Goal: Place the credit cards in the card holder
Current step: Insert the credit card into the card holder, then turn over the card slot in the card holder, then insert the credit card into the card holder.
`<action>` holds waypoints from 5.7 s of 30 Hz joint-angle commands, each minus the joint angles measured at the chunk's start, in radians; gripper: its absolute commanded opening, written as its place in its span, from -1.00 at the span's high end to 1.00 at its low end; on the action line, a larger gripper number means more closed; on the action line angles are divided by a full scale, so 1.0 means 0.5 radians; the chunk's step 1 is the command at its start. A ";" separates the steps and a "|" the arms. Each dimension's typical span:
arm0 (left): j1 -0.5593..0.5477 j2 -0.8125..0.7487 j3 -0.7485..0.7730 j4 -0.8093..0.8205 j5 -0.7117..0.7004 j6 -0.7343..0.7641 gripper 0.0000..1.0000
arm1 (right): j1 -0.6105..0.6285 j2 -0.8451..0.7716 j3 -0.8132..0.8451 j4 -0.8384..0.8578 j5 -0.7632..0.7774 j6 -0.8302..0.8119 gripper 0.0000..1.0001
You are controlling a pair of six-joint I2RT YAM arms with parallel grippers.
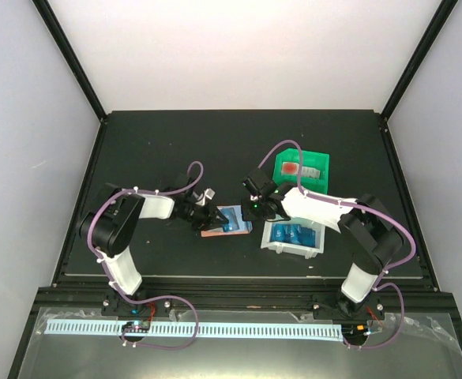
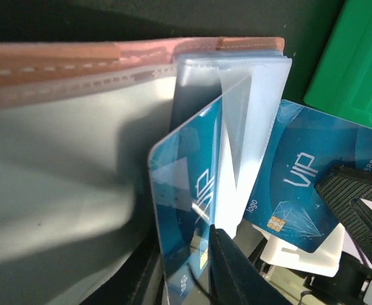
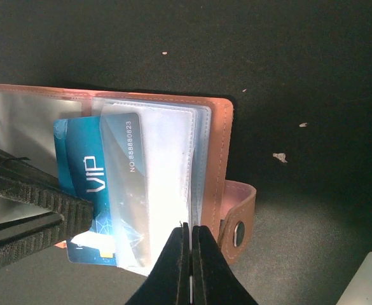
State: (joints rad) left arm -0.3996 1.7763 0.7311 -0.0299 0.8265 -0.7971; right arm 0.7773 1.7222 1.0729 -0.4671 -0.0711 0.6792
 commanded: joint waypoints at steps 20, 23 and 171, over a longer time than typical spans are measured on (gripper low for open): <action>-0.088 -0.224 0.263 -0.724 -0.537 0.426 -0.02 | 0.007 0.099 -0.059 -0.007 -0.020 0.022 0.98; -0.114 -0.160 0.305 -0.704 -0.534 0.418 0.13 | 0.007 0.099 -0.061 -0.002 -0.024 0.019 0.98; -0.189 -0.317 0.300 -1.144 -1.407 0.499 0.18 | -0.076 0.249 -0.111 0.906 -0.636 0.645 0.98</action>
State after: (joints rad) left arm -0.4988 1.6012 0.8909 -0.6048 0.1421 -0.5358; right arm 0.7437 1.8160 1.0302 -0.0731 -0.3702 0.9653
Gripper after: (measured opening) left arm 0.417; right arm 0.012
